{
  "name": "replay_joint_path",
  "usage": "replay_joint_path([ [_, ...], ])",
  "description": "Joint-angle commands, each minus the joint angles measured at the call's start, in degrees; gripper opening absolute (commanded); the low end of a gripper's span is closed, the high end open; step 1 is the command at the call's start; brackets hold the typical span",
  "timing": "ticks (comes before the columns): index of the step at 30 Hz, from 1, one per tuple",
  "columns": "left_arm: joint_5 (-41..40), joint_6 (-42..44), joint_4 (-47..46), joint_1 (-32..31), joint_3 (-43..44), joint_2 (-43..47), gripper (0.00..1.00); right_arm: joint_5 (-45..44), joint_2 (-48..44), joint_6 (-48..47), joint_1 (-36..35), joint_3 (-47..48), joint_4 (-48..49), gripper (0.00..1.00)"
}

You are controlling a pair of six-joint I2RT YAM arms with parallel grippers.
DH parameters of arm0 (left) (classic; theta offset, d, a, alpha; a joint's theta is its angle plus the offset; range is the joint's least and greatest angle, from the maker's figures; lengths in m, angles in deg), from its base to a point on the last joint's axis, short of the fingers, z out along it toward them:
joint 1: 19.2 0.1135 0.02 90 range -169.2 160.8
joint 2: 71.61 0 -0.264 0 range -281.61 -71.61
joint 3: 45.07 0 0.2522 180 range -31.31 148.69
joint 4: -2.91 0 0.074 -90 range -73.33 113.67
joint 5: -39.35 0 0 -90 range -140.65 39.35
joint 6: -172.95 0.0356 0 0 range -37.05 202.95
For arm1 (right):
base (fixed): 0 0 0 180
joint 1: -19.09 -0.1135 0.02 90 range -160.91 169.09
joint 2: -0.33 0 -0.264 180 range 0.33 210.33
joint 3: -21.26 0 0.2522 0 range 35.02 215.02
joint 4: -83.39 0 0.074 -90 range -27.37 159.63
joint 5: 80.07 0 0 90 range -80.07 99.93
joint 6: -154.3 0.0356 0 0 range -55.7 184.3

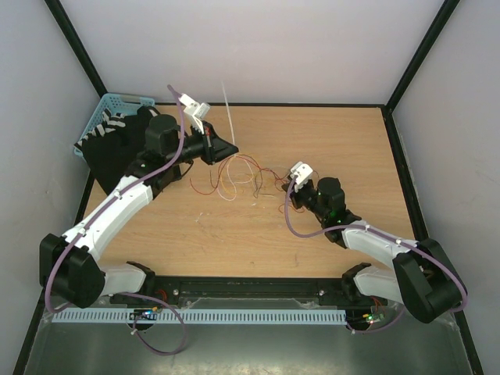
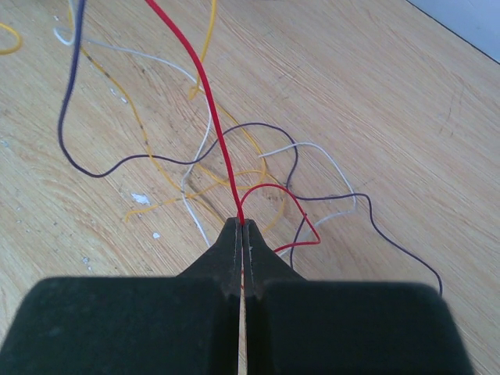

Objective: Zip-tie the wires
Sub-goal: Adjust the cable at the center of the board.

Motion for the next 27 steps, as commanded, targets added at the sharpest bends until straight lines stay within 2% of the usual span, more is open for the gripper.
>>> replay_joint_path([
  [1, 0.6, -0.3, -1.1, 0.4, -0.4, 1.5, 0.0, -1.7, 0.2, 1.0, 0.6, 0.4, -0.5, 0.0],
  [3, 0.7, -0.2, -1.1, 0.5, -0.3, 1.4, 0.0, -0.7, 0.3, 1.0, 0.7, 0.6, -0.6, 0.0],
  [5, 0.8, -0.2, -1.1, 0.5, -0.2, 1.3, 0.0, 3.9, -0.1, 0.5, 0.6, 0.9, -0.5, 0.03],
  [9, 1.6, -0.1, -1.1, 0.5, 0.1, 0.9, 0.0, 11.8, -1.3, 0.4, 0.6, 2.1, -0.5, 0.29],
  [11, 1.6, -0.2, -1.1, 0.5, 0.1, 0.9, 0.0, 13.2, -2.3, 0.5, 0.6, 2.6, -0.7, 0.38],
  [17, 1.6, -0.1, -1.1, 0.5, 0.4, 0.6, 0.0, 21.3, -5.2, 1.6, 0.6, 3.0, 0.3, 0.41],
  [21, 1.7, -0.1, -1.1, 0.5, 0.5, 0.6, 0.0, 29.4, -5.3, 5.1, -0.6, -1.2, 13.5, 0.44],
  [23, 1.9, -0.2, -1.1, 0.4, 0.5, 0.6, 0.0, 28.1, -4.4, 3.2, -2.7, -3.3, 17.9, 0.5],
  [27, 2.1, -0.2, -1.1, 0.4, 0.4, 0.6, 0.0, 19.9, -0.9, -1.0, -4.1, -1.6, 16.7, 0.49],
])
